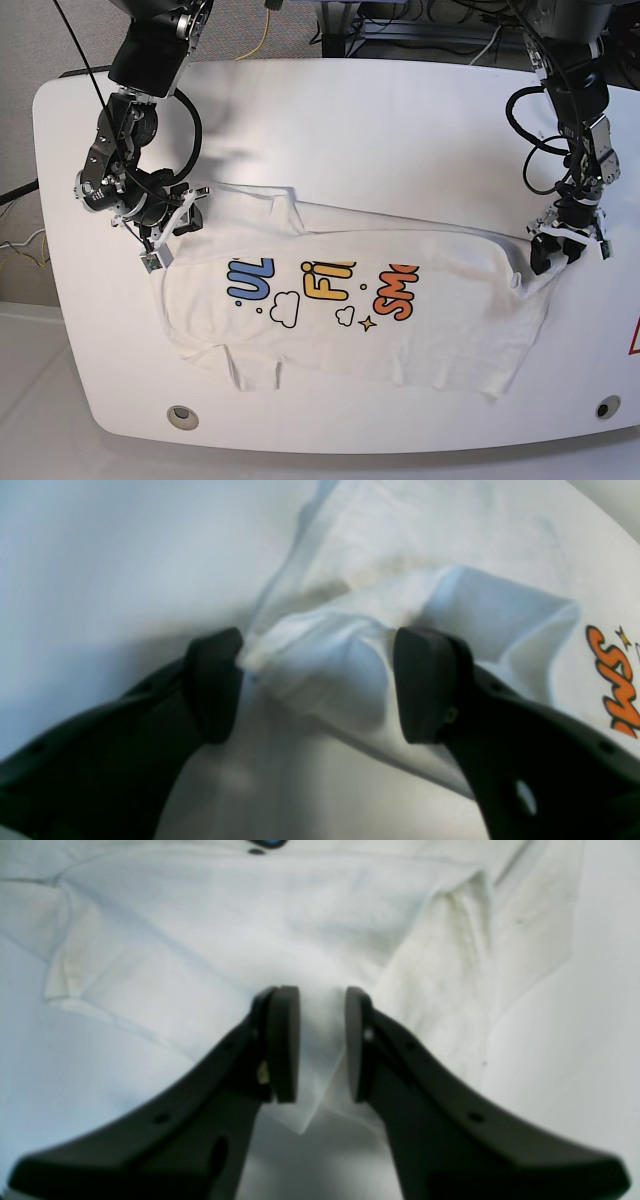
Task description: Fold the T-shirt properly
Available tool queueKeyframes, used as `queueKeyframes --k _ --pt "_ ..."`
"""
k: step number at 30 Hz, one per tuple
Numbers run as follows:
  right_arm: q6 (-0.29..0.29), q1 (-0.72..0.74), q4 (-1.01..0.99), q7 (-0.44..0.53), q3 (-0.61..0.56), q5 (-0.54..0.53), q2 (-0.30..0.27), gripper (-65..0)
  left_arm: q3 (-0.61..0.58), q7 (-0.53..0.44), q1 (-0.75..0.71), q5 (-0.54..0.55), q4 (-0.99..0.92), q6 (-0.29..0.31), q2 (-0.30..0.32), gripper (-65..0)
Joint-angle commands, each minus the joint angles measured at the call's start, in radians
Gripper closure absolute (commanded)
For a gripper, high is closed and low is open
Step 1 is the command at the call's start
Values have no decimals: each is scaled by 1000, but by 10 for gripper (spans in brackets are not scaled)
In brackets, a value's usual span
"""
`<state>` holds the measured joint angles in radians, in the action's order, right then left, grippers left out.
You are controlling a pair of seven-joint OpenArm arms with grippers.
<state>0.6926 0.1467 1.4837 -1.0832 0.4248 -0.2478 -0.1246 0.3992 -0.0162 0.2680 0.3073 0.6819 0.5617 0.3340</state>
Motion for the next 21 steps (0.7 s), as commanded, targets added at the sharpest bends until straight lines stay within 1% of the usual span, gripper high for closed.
queueKeyframes --k 1,5,7,9,10,11,12,13,15,16,17,21 --pt "6 14 19 15 4 -14 -11 -160 4 -28 37 16 12 10 18 -444" --pt "6 12 19 15 4 -14 -11 -160 4 -26 41 19 12 11 17 -437" --pt "6 12 19 15 4 -14 -11 -160 4 -26 41 19 12 13 15 -414" --pt "6 11 19 15 6 -14 -11 -160 4 -26 41 19 12 13 15 -348" --pt "6 11 19 15 6 -14 -11 -160 4 -26 41 19 12 13 15 -302" --pt "6 11 19 15 6 -14 -11 -160 4 -26 41 19 12 13 15 -237" --pt "6 11 19 15 6 -14 -11 -160 4 -26 41 19 12 13 15 -197" --pt "6 11 19 15 6 -14 -11 -160 4 -26 41 19 12 13 15 -122" --pt "6 11 19 15 6 -14 -11 -160 4 -26 41 19 12 13 15 -38" --pt "6 12 19 15 6 -14 -11 -160 4 -24 41 19 12 13 15 -18" --pt "6 12 19 15 6 -14 -11 -160 4 -24 41 19 12 13 15 -18" --pt "6 14 19 15 6 -14 -11 -160 4 -24 37 19 11 13 15 -47"
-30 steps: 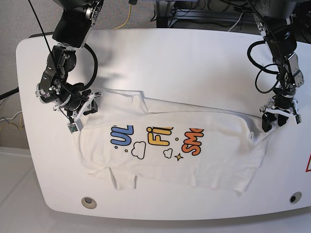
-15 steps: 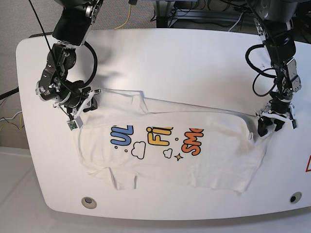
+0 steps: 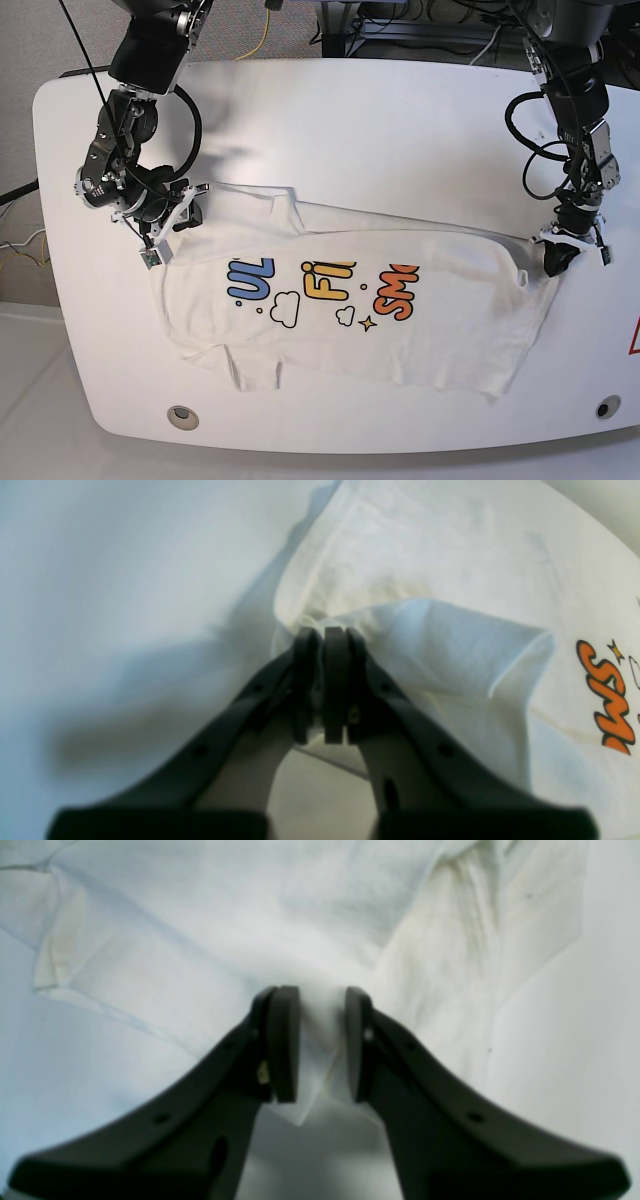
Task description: Fold the T-shirt properly
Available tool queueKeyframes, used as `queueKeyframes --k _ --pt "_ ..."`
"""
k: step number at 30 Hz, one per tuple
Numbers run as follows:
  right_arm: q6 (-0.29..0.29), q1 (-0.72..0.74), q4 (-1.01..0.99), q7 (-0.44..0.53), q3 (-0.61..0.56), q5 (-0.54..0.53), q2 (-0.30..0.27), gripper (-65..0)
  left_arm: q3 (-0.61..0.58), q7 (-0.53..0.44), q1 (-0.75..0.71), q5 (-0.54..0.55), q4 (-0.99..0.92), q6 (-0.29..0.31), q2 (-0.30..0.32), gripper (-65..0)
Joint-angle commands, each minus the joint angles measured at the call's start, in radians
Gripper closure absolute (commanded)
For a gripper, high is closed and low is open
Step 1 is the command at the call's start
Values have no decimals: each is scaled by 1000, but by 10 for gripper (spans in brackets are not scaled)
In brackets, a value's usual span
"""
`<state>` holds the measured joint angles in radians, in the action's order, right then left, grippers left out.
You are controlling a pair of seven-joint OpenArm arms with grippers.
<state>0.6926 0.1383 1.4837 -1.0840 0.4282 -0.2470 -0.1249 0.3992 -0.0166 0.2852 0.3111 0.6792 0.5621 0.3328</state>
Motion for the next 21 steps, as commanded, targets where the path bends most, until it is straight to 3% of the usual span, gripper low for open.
queueKeyframes --k 1,14,17,21 --pt "6 22 19 15 2 -15 -11 -160 4 -24 19 15 14 13 16 -49" --pt "6 25 21 15 51 -15 -11 -164 4 -24 16 15 14 13 16 -51" --pt "6 25 21 15 84 -15 -9 -227 4 -24 15 15 14 13 16 -51" --pt "6 25 21 15 102 -16 -8 -393 4 -24 15 15 14 13 16 -51"
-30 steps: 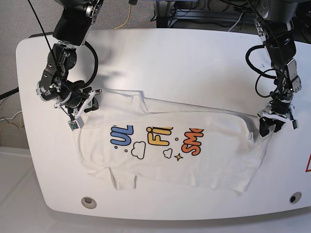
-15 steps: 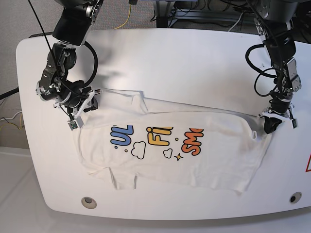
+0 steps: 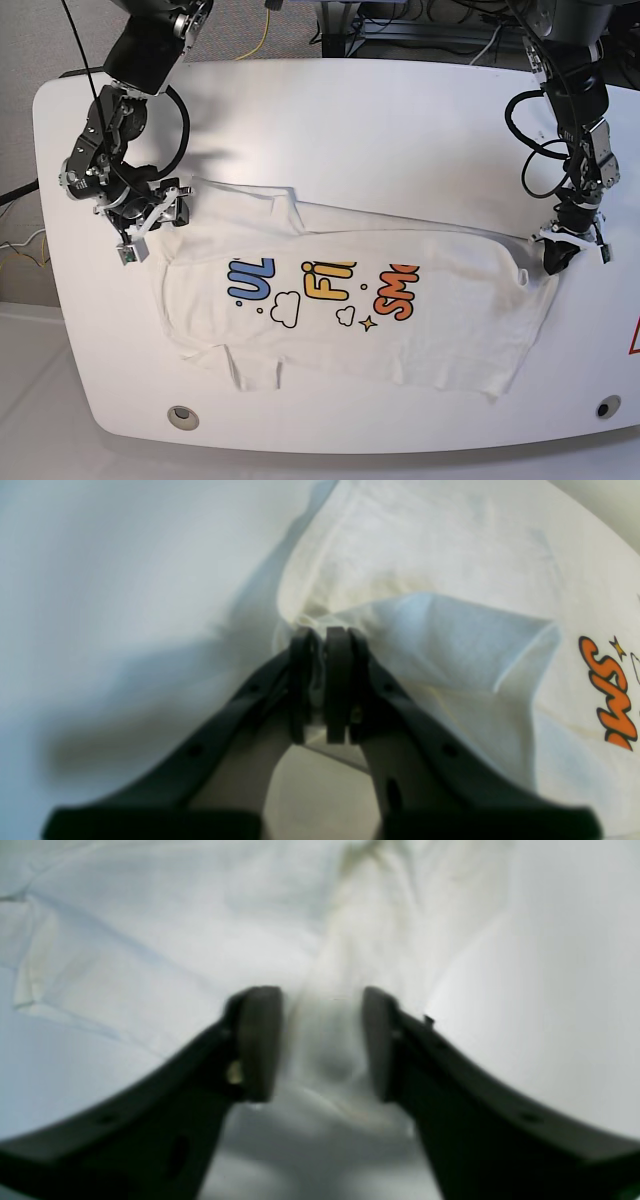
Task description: Fold the T-shirt properly
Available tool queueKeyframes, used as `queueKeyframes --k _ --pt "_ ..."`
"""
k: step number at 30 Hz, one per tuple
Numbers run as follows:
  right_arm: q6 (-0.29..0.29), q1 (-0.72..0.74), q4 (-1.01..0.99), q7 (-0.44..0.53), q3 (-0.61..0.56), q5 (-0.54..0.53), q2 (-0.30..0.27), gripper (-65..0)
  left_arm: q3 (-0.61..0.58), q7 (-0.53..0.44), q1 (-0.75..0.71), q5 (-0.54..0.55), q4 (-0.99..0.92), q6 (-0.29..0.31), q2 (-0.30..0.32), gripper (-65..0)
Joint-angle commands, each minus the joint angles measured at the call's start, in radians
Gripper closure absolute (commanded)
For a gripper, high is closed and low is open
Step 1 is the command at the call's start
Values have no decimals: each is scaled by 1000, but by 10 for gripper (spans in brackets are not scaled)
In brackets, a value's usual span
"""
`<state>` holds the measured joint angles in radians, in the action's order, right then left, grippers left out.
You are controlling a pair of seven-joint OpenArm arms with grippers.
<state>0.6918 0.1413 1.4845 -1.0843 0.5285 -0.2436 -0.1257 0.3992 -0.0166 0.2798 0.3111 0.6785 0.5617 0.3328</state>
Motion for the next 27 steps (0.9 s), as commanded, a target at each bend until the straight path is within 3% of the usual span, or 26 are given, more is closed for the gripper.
queueKeyframes --k 1,4,6,27 --pt "6 22 20 16 2 -20 -7 -437 4 -24 20 15 14 13 16 -51" --pt "6 22 21 16 2 -20 -7 -544 4 -24 20 13 14 13 16 -51" --pt "6 22 21 16 2 -20 -7 -562 4 -24 20 13 14 13 16 -51" --pt "6 24 20 22 120 -13 -9 -558 4 -24 19 12 14 13 16 -52"
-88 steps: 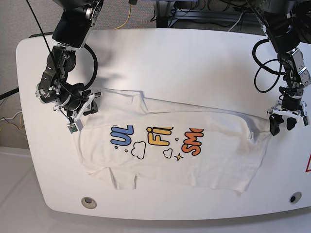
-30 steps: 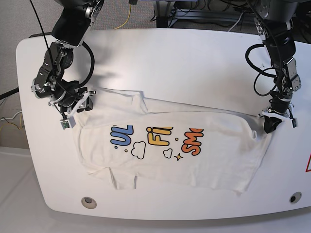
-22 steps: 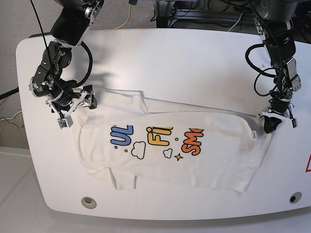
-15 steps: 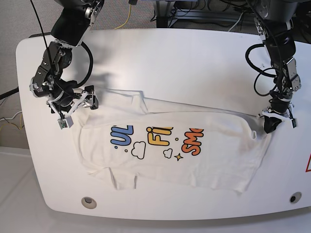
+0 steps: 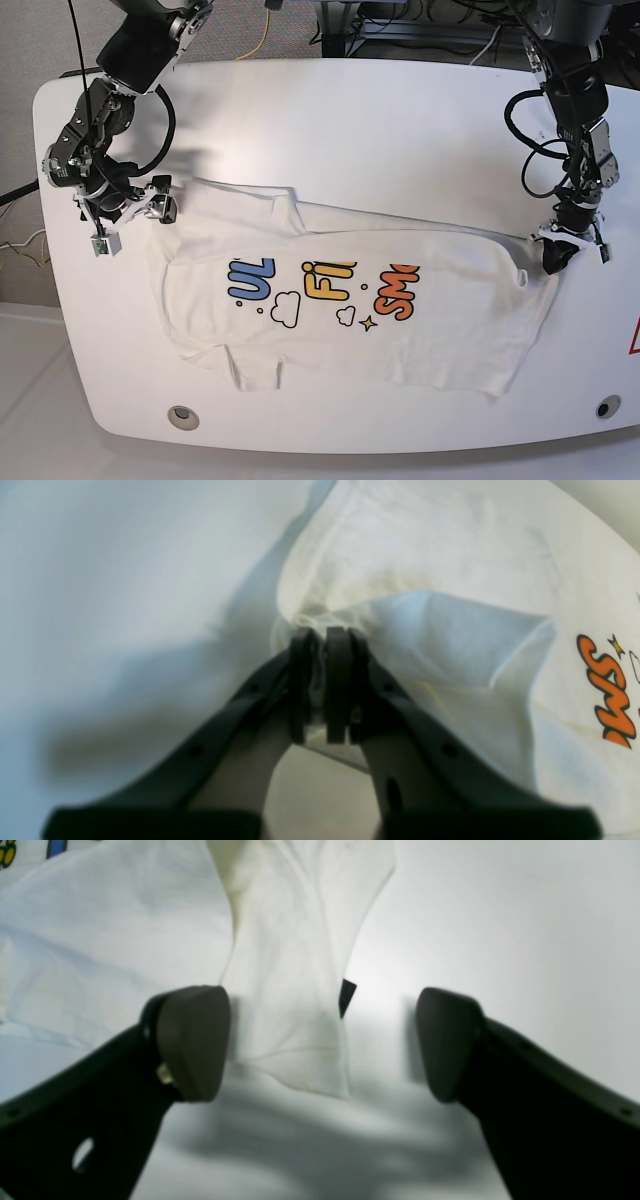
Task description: Fold the T-shirt properly
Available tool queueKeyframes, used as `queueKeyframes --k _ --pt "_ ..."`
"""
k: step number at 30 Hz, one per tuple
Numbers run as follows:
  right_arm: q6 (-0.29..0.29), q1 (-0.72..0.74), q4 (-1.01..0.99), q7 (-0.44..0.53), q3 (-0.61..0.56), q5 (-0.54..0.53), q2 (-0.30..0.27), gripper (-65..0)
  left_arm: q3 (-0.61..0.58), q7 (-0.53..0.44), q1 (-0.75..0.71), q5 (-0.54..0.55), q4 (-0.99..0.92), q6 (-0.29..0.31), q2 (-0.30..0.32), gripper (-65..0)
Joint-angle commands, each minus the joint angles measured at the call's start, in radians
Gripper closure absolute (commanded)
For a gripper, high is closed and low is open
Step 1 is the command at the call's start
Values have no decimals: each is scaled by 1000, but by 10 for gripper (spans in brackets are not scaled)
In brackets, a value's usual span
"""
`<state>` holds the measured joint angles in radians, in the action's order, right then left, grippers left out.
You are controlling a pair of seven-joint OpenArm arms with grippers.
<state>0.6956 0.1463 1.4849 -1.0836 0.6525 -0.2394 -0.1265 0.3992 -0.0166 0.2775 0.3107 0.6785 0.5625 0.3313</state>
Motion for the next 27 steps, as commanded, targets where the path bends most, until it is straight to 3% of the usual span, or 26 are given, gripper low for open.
queueKeyframes --k 1,14,27 --pt "3 19 20 21 -4 -16 -8 -558 4 -24 21 12 14 12 18 -52" --pt "3 -6 12 46 -1 -18 -2 -558 4 -23 9 12 14 12 18 -52" --pt "3 -14 -119 124 -3 -22 0 -556 4 -23 -1 12 14 12 18 -52"
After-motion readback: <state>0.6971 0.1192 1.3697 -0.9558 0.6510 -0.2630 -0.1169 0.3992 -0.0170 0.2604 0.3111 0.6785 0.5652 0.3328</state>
